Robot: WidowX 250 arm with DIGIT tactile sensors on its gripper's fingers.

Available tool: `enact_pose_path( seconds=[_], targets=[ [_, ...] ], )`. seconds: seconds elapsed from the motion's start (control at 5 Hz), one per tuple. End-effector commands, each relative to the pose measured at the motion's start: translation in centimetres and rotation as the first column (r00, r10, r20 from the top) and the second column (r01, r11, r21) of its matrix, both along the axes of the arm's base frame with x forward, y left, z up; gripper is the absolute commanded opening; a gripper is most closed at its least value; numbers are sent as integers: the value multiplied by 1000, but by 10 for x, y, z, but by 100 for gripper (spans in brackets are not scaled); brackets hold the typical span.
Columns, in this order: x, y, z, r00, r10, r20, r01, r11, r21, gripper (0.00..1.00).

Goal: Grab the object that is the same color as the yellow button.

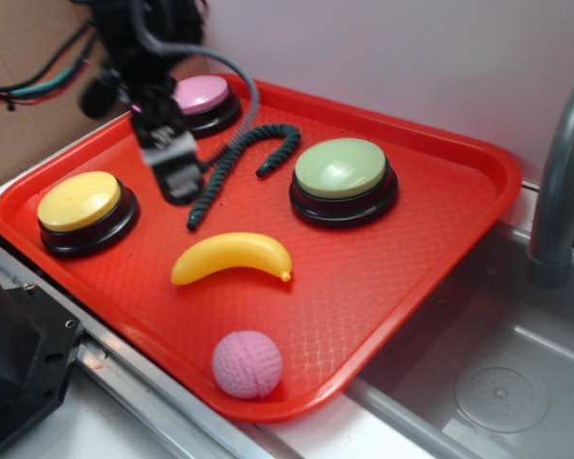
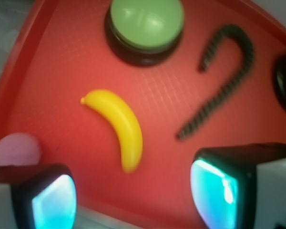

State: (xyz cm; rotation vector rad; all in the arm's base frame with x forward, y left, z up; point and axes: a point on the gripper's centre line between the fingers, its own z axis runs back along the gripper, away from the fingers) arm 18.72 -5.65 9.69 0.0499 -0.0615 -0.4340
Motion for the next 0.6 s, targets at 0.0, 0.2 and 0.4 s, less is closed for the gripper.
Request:
enact_pose_path(
  seconds=[0.0,0.2,0.4],
  targets=[
    [29,-13,-56,988,-143,52,143,990,-4,100],
    [31,-15,-68,983,-181,35,182,982,-45,100],
    [29,-17,-78,982,-184,35,185,982,-46,100]
  ],
)
